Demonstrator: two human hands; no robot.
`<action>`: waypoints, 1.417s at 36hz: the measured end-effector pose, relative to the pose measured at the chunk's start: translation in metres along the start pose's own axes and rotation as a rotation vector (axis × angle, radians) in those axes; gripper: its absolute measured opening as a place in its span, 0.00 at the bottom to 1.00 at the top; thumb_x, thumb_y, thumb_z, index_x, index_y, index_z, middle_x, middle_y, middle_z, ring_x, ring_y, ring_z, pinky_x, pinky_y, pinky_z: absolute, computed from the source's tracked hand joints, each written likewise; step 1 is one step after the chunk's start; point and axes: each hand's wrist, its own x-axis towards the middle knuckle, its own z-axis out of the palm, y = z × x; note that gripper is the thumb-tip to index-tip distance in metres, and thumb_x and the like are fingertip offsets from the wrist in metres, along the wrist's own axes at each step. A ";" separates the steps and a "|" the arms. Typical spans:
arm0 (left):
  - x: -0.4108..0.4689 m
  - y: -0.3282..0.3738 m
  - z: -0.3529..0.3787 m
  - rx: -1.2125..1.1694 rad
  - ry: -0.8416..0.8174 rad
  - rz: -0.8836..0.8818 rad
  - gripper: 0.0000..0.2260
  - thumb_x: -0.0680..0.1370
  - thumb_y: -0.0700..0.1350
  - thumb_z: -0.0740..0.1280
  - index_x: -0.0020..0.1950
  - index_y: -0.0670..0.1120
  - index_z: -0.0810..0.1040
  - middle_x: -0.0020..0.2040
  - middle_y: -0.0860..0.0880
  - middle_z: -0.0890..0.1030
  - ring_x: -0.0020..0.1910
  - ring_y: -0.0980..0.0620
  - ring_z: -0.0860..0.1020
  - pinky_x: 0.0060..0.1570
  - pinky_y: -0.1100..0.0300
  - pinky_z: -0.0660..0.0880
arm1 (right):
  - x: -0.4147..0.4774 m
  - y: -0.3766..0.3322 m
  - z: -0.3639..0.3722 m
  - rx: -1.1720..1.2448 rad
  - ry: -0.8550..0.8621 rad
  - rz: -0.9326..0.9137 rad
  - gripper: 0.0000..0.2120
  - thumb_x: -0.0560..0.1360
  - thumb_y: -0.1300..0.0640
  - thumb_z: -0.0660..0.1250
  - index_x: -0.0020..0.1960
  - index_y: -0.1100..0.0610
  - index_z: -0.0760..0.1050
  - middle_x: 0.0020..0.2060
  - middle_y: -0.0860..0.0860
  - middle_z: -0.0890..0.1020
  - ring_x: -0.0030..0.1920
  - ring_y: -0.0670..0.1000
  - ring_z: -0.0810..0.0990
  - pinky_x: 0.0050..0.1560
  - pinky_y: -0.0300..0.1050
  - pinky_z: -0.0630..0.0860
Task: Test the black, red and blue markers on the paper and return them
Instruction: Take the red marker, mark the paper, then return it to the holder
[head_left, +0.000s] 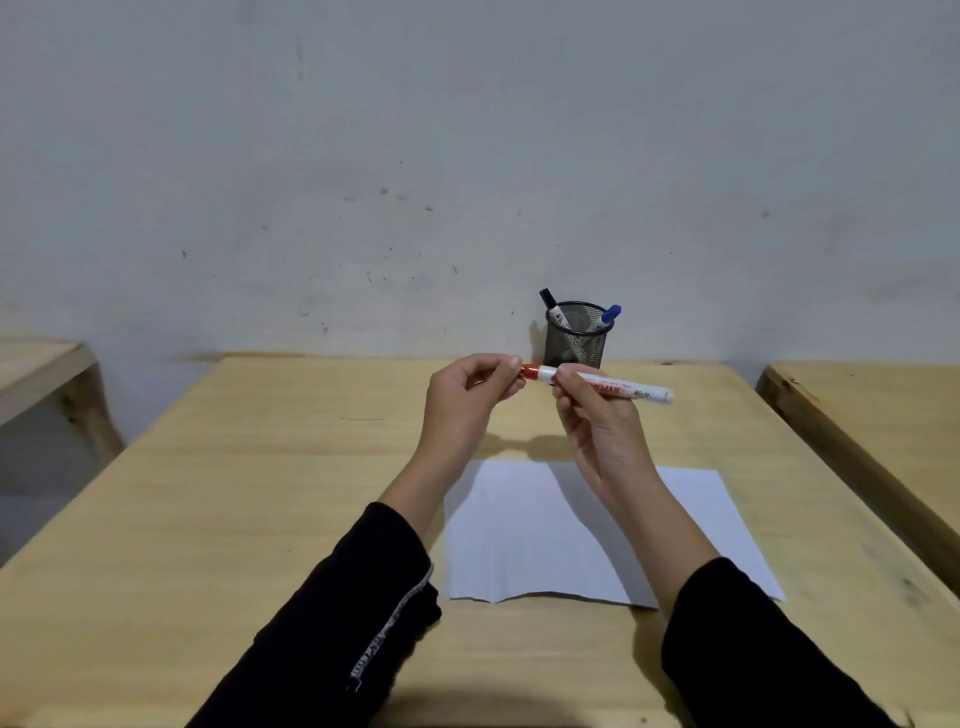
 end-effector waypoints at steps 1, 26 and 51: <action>0.002 0.000 -0.004 0.027 0.003 -0.011 0.04 0.75 0.38 0.67 0.47 0.38 0.80 0.38 0.46 0.81 0.33 0.62 0.81 0.41 0.73 0.76 | 0.001 0.003 0.002 -0.018 -0.011 -0.002 0.04 0.73 0.66 0.66 0.42 0.59 0.77 0.31 0.48 0.79 0.33 0.42 0.77 0.36 0.29 0.75; 0.030 -0.045 -0.094 1.019 -0.051 0.044 0.08 0.75 0.42 0.66 0.45 0.38 0.80 0.40 0.45 0.78 0.40 0.49 0.74 0.38 0.60 0.68 | 0.018 0.020 0.001 -0.231 0.011 -0.034 0.04 0.72 0.68 0.67 0.43 0.60 0.76 0.35 0.52 0.76 0.32 0.43 0.76 0.36 0.32 0.74; 0.034 -0.058 -0.099 0.991 -0.142 0.058 0.05 0.73 0.40 0.67 0.47 0.41 0.79 0.41 0.48 0.76 0.36 0.55 0.72 0.40 0.65 0.69 | 0.012 0.038 0.016 -0.228 -0.011 0.022 0.06 0.72 0.68 0.67 0.40 0.59 0.76 0.31 0.51 0.79 0.30 0.45 0.76 0.34 0.33 0.75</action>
